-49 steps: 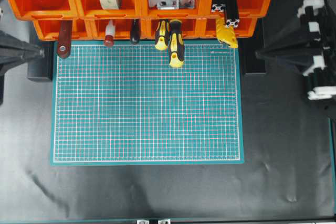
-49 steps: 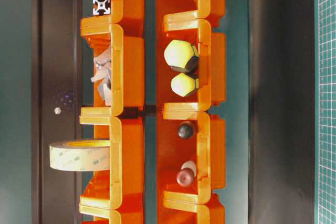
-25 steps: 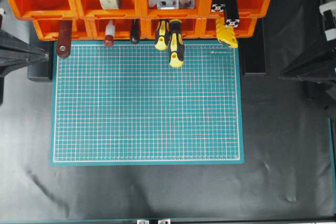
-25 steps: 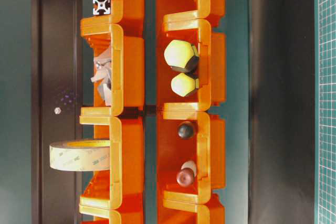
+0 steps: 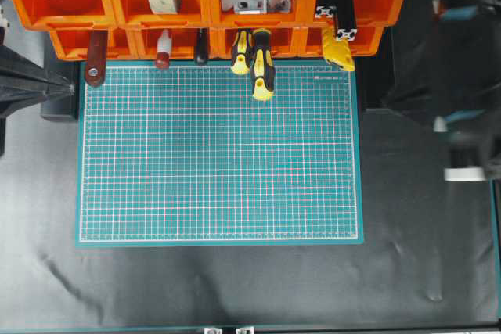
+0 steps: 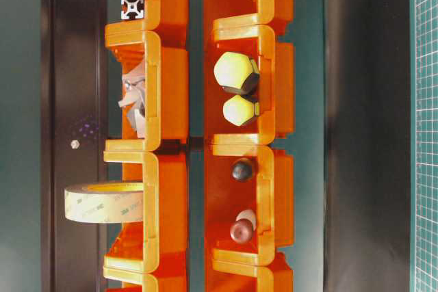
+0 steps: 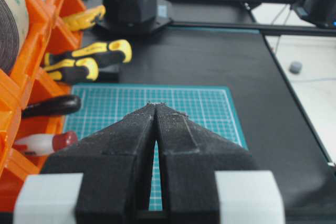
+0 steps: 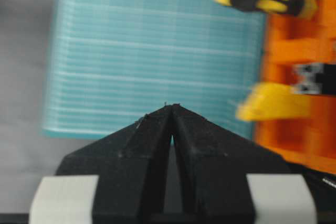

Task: Pick frame from container rack with right arm.
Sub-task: 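Move the open right gripper to the black extrusion in the rack's right bin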

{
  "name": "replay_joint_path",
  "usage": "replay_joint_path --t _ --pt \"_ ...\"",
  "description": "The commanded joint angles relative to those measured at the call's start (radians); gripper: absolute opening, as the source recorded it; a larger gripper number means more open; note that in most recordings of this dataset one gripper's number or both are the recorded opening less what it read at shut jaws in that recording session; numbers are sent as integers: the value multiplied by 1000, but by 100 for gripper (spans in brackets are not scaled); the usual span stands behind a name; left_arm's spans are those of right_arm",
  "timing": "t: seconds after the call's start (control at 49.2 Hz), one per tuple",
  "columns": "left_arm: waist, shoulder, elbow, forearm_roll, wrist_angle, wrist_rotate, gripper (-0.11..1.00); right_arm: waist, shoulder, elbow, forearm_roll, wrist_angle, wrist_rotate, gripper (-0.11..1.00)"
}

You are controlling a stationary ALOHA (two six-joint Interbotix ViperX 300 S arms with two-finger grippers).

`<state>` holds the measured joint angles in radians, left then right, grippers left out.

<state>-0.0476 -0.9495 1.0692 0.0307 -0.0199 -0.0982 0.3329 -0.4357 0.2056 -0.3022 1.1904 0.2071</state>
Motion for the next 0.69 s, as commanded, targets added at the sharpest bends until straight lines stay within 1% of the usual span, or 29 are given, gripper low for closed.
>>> replay_joint_path --t 0.0,0.061,0.081,0.142,0.264,0.305,0.346,0.386,0.448,0.57,0.671 --pt "-2 3 -31 3 -3 -3 0 60 46 -58 -146 101 28 0" --pt "-2 2 -31 3 -3 -3 0 106 72 -58 -236 140 52 0" --pt "-2 2 -31 3 -3 -3 0 130 84 -52 -285 155 64 0" --pt "-2 0 -31 3 -3 -3 0 186 112 -31 -390 179 84 0" --pt "0 0 -31 3 -3 -3 0 290 183 26 -621 265 117 0" --pt "-2 0 -31 3 -3 -3 0 313 206 37 -681 299 129 0" --pt "0 0 -31 3 -2 -3 0 331 229 40 -727 334 137 0" --pt "0 0 -31 3 -3 -3 0 344 249 43 -756 371 143 0" --pt "0 0 -29 3 -3 -3 0 356 272 46 -782 428 146 0" --pt "0 -2 -26 3 0 -3 0 368 313 51 -810 505 147 0" --pt "3 0 -23 3 9 -3 0 370 333 63 -824 512 147 0"
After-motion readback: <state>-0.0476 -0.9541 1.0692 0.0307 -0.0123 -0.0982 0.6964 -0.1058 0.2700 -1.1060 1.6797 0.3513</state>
